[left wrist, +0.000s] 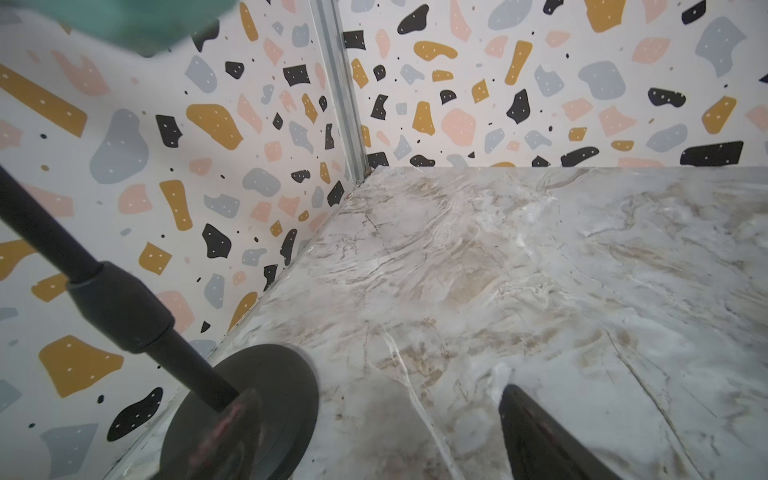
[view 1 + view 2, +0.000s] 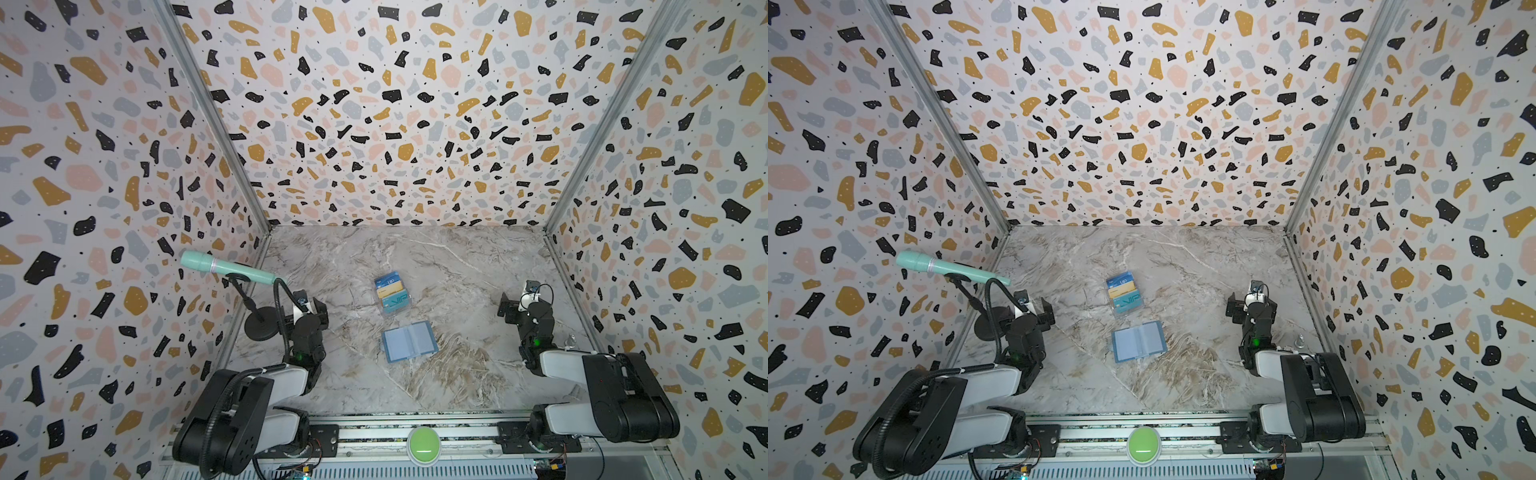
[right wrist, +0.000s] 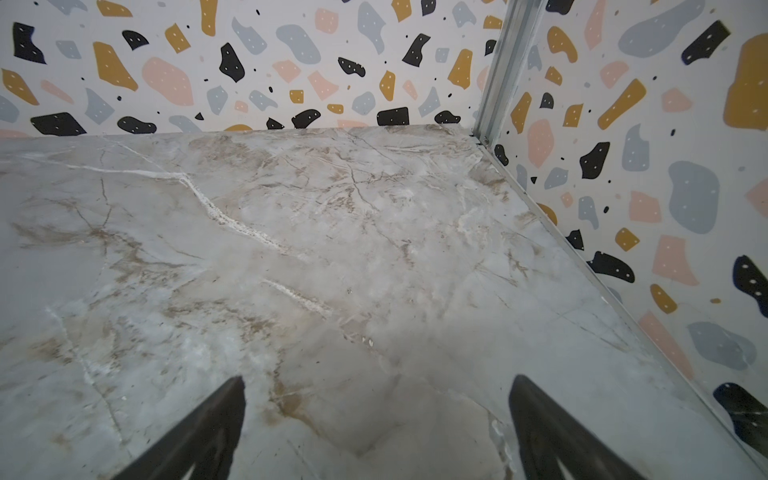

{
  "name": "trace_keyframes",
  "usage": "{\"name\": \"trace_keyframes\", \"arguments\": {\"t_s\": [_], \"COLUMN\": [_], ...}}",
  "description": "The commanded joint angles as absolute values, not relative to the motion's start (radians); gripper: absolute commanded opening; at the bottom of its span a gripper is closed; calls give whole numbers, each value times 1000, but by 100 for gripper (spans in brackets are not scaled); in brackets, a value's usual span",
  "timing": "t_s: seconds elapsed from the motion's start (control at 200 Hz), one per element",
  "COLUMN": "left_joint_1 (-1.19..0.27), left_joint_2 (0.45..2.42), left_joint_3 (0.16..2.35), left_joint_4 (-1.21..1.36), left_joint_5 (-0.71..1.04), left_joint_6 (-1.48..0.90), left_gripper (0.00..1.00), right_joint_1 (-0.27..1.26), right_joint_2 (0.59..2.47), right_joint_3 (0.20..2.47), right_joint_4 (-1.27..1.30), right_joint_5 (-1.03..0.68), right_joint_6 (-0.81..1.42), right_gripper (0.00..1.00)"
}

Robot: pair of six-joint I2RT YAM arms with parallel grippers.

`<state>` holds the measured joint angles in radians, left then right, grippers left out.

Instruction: Take the credit cards out of the card holder

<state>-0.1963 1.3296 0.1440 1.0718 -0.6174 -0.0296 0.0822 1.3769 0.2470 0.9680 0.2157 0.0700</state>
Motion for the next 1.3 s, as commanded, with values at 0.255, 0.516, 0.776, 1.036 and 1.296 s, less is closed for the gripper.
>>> {"name": "trace_keyframes", "arguments": {"t_s": [0.255,0.516,0.776,1.036,1.296], "left_joint_1": [-158,-135,-135,-134,-135], "left_joint_2": [1399,1399,1390,1390,1391], "left_joint_3": [155,160,156,156,157], "left_joint_4": [1221,1212,1208,1207,1207], "left_joint_5": [-523,-479,-480,-480,-480], "left_joint_6": [-35,-45,-49,-48,-47], "left_gripper": [100,100,100,100,100], "right_joint_1": [79,79,80,80,83], "right_joint_2": [1483,1480,1479,1480,1491], "right_joint_3": [206,202,202,202,221], "right_joint_4": [1235,1237,1237,1237,1213], "right_joint_5": [128,129,129,129,130], "right_joint_6": [21,20,18,18,13], "right_gripper": [99,99,99,99,99]}}
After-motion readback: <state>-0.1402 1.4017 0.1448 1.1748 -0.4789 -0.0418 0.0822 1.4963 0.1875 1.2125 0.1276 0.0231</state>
